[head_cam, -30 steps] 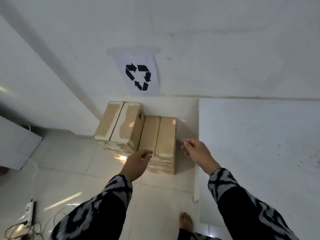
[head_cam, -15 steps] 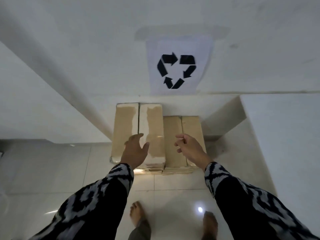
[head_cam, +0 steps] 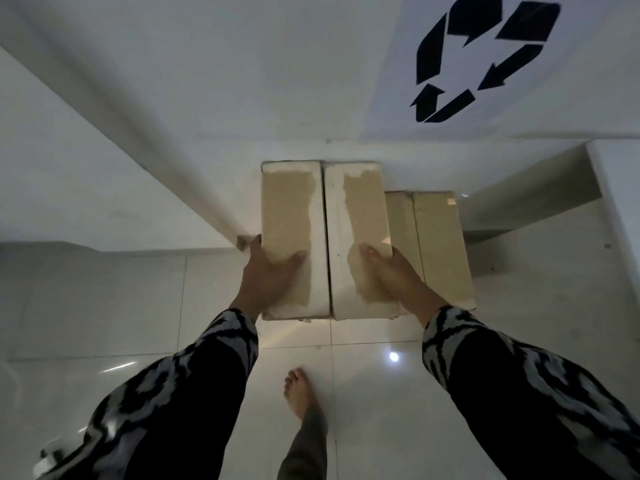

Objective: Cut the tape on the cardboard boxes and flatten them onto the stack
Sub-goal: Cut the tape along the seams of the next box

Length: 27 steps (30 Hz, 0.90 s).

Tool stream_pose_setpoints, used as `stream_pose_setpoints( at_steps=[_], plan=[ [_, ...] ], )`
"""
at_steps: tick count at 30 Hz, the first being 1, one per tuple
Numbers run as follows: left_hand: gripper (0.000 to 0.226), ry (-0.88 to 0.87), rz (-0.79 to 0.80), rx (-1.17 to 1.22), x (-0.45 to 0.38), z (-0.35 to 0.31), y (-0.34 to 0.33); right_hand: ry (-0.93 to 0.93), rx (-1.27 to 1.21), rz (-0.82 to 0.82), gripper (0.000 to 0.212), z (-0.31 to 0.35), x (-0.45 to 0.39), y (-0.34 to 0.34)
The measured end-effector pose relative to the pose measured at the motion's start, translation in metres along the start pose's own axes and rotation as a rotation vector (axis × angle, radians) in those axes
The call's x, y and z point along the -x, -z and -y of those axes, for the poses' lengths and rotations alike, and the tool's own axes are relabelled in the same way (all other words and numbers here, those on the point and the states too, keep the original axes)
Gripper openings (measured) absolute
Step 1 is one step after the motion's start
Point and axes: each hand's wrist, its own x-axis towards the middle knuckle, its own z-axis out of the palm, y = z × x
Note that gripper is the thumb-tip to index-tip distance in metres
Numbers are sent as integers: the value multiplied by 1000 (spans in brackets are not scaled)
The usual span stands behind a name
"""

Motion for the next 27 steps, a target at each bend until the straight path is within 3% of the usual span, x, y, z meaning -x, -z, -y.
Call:
stream_pose_setpoints(
  at_steps=[4,9,13,18,20,23,27],
  plan=[
    [75,-29,-23,-30,15,7,-2,-4,-110,25,72,-13,9,7],
    [73,-109,-49,-81,74,-25,-28,55,-163,15,52,-23,61,63],
    [92,-205,-45,-109,141,-68,-74,177,-175,-14,45,-47,118,152],
    [79,-387,-58,-123,261,-140,-160,324,-216,-38,50,-88,202,288],
    [83,-446,-55,-135,312,-163,-197,356,-212,-62,57,-108,234,344],
    [82,-502,1,-86,369,-194,-258,381,-209,-119,52,-132,274,428],
    [96,-537,78,-56,405,-225,-335,398,-211,-170,52,-157,291,519]
  ],
)
